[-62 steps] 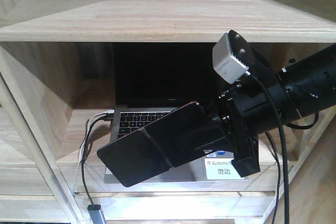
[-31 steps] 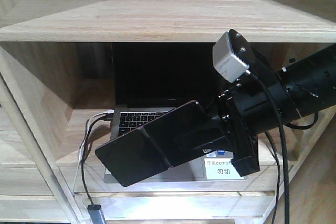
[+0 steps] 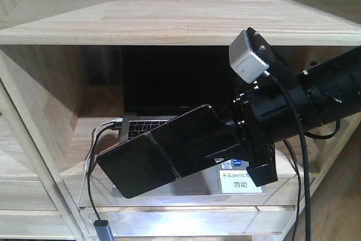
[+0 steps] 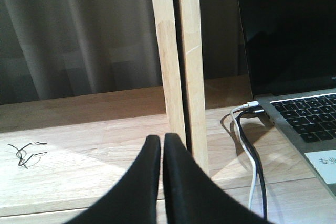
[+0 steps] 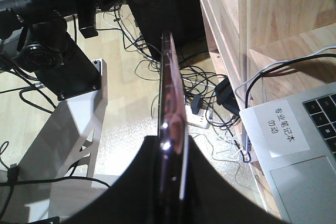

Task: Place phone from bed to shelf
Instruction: 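Raise the right gripper with the phone up to the upper shelf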

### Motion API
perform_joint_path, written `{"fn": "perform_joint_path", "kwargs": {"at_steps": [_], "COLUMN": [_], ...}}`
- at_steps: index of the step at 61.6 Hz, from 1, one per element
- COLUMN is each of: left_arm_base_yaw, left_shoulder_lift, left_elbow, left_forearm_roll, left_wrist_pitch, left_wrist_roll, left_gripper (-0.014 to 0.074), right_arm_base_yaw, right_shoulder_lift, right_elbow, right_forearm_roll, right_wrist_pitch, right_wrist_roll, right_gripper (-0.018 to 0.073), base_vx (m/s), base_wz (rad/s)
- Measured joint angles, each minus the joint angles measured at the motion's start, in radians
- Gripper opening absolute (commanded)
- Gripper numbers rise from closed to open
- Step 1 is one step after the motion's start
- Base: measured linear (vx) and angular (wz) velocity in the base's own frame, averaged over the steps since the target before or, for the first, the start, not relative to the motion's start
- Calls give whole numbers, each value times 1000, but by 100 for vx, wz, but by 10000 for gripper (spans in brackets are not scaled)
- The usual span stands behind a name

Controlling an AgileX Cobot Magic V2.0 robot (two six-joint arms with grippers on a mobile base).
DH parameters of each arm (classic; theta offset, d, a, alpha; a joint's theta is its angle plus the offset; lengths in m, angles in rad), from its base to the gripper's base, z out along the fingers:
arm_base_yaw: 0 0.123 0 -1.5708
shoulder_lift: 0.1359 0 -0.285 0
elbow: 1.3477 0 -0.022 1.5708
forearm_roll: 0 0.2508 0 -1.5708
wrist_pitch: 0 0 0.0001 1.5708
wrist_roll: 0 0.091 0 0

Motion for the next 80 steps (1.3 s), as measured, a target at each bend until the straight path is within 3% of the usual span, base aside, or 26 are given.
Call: {"fn": "perform_joint_path", "kwargs": {"at_steps": [22,45,59,71,80], "left_arm_base_yaw": [0,0,0,0,0], "left_shoulder_lift": [0,0,0,0,0], "left_elbow": [0,0,0,0,0], "left_forearm_roll": [0,0,0,0,0], "left_wrist_pitch": [0,0,0,0,0], "left_wrist_roll": [0,0,0,0,0], "left_gripper": [1,1,1,1,1], "right_arm_base_yaw": [2,3,3,3,7], "right_shoulder_lift": [0,0,0,8,58], "right_elbow": [-36,-325,-454,-466,-466], "right_forearm_roll": [119,160,173,200,266], "right_wrist_pitch": [0,3,-185,-416,-508], "right_wrist_roll": [2,41,97,101,74], "right_gripper": [-3,-3,-3,-3,-3], "base_vx": [0,0,0,0,0], "base_wz": [0,0,0,0,0]}}
